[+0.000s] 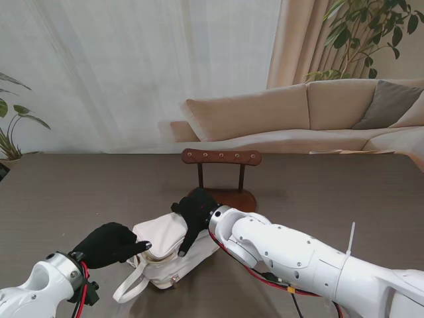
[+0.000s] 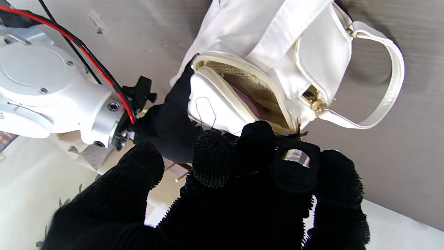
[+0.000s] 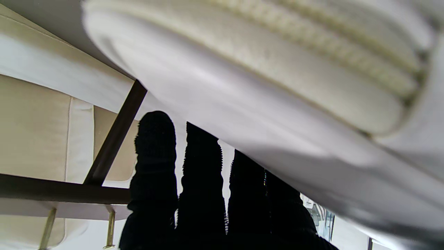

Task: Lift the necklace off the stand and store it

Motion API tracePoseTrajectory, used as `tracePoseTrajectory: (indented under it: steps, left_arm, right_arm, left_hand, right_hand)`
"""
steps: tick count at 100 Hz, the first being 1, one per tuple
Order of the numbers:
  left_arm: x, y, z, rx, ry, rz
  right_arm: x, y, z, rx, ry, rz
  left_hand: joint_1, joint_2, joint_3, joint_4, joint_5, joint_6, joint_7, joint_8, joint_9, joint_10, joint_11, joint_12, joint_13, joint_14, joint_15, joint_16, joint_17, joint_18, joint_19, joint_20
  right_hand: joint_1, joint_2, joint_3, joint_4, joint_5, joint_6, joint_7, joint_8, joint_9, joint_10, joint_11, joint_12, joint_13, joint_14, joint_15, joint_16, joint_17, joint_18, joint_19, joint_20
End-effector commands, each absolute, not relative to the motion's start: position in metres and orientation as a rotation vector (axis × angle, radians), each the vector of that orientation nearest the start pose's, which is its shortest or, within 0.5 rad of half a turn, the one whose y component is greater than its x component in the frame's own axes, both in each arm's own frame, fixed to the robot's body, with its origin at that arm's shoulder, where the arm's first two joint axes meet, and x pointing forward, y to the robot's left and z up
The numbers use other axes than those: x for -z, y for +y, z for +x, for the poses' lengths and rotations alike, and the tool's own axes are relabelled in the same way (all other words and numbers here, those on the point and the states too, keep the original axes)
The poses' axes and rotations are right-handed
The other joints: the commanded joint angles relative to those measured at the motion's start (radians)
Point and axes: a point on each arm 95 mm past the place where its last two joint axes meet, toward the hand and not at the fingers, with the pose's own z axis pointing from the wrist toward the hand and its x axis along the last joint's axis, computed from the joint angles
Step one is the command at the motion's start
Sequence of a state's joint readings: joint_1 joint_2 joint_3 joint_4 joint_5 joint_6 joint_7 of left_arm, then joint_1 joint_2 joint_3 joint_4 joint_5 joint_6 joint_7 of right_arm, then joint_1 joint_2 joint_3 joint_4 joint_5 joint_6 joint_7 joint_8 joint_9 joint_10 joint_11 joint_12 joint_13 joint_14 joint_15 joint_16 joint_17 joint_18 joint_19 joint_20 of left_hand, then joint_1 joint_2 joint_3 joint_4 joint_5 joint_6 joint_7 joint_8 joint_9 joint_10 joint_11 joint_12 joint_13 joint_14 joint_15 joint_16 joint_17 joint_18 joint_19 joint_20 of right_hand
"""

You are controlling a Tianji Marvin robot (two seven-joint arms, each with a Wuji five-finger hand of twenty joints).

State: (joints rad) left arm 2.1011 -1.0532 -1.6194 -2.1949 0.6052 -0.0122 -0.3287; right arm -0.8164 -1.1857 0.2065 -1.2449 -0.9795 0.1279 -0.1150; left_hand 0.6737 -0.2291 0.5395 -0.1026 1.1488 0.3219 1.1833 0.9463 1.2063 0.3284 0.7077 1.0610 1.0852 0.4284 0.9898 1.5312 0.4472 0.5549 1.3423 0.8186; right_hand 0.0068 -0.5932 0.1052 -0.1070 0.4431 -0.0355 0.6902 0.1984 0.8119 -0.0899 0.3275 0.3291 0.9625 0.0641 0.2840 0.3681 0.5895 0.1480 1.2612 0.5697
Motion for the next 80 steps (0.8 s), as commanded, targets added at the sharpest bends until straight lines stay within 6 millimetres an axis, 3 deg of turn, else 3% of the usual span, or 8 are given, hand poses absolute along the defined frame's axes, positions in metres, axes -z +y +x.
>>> tracePoseTrajectory:
  steps: [1,11,14,17,39,48,69,80]
  left_arm:
    - [0.24,0.02,0.273,1.675,1.545,-1.603]
    - [0.241,0.018,0.272,1.659,1.567,-1.605]
    - [0.242,0.019,0.272,1.652,1.568,-1.608]
    - [0.243,0.019,0.272,1.645,1.567,-1.614]
    - [0.258,0.025,0.274,1.61,1.535,-1.675]
    - [0.262,0.027,0.274,1.592,1.528,-1.686]
    - [0.27,0.035,0.273,1.557,1.495,-1.702]
    - [0.273,0.038,0.272,1.543,1.483,-1.708]
  right_arm:
    - [0.384,0.142,0.451,-1.183,2.073,0.55]
    - [0.383,0.142,0.448,-1.201,2.069,0.552]
    - [0.383,0.142,0.447,-1.209,2.067,0.544]
    - [0.382,0.141,0.445,-1.218,2.066,0.535]
    - [0.372,0.137,0.43,-1.319,2.059,0.49]
    - [0.366,0.136,0.422,-1.373,2.067,0.472]
    - [0.344,0.138,0.411,-1.508,2.079,0.485]
    - [0.331,0.142,0.407,-1.573,2.073,0.495]
  left_hand:
    - [-0.014,0.003,-0.013,0.01,0.03,-0.009,0.09,0.009,0.045,-0.02,0.035,0.012,0.027,0.014,0.031,0.013,0.012,-0.035,0.081,-0.002]
    - [-0.014,0.004,-0.017,0.011,0.028,-0.011,0.09,0.009,0.043,-0.022,0.034,0.012,0.023,0.009,0.029,0.013,0.01,-0.042,0.08,-0.003]
    - [-0.012,0.005,-0.017,0.011,0.026,-0.011,0.089,0.009,0.043,-0.022,0.034,0.012,0.022,0.009,0.029,0.013,0.009,-0.043,0.08,-0.004]
    - [-0.012,0.005,-0.018,0.011,0.026,-0.011,0.088,0.008,0.041,-0.022,0.033,0.011,0.021,0.008,0.029,0.013,0.007,-0.044,0.079,-0.004]
    - [-0.007,0.002,-0.018,0.012,0.023,-0.002,0.08,0.004,0.034,-0.013,0.028,0.01,0.012,0.018,0.022,0.015,-0.008,-0.042,0.071,-0.006]
    - [-0.006,0.003,-0.018,0.013,0.023,0.0,0.079,0.003,0.029,-0.013,0.024,0.009,0.003,0.017,0.015,0.015,-0.018,-0.047,0.065,-0.008]
    - [-0.002,0.001,-0.017,0.013,0.018,0.005,0.068,-0.002,0.02,-0.008,0.013,0.005,-0.006,0.03,-0.018,0.008,-0.038,-0.051,0.052,-0.01]
    - [-0.002,0.001,-0.017,0.013,0.019,0.005,0.067,-0.003,0.019,-0.007,0.011,0.005,-0.007,0.035,-0.027,0.006,-0.04,-0.051,0.05,-0.01]
  right_hand:
    - [0.656,0.546,0.168,0.097,0.18,-0.038,0.219,0.032,0.224,0.057,0.157,0.087,0.206,0.037,0.208,0.071,0.013,0.034,0.052,0.036]
    - [0.591,0.541,0.172,0.111,0.153,-0.012,0.147,0.081,0.188,0.072,0.154,0.088,0.178,0.041,0.185,0.067,-0.019,0.039,0.018,0.04]
    - [0.526,0.493,0.237,0.128,0.13,-0.001,0.113,0.134,0.166,0.079,0.153,0.086,0.165,0.043,0.174,0.064,-0.031,0.043,0.003,0.039]
    - [0.438,0.428,0.328,0.113,0.098,0.005,0.084,0.151,0.134,0.09,0.151,0.084,0.139,0.053,0.153,0.057,-0.051,0.055,-0.029,0.029]
    - [0.153,0.153,0.61,0.079,-0.075,0.057,0.002,0.113,-0.12,0.139,0.157,0.054,-0.054,0.13,0.069,0.019,-0.184,0.128,-0.179,0.002]
    - [0.075,0.085,0.664,0.064,-0.121,0.073,-0.019,0.096,-0.194,0.143,0.154,0.038,-0.114,0.142,0.052,0.008,-0.219,0.139,-0.224,-0.006]
    - [-0.091,0.147,0.65,0.023,-0.202,0.097,-0.068,0.063,-0.324,0.153,0.121,0.001,-0.235,0.146,-0.003,-0.025,-0.315,0.151,-0.348,-0.024]
    - [-0.123,0.162,0.643,0.009,-0.214,0.099,-0.075,0.06,-0.347,0.157,0.117,-0.004,-0.262,0.146,-0.013,-0.031,-0.34,0.154,-0.384,-0.03]
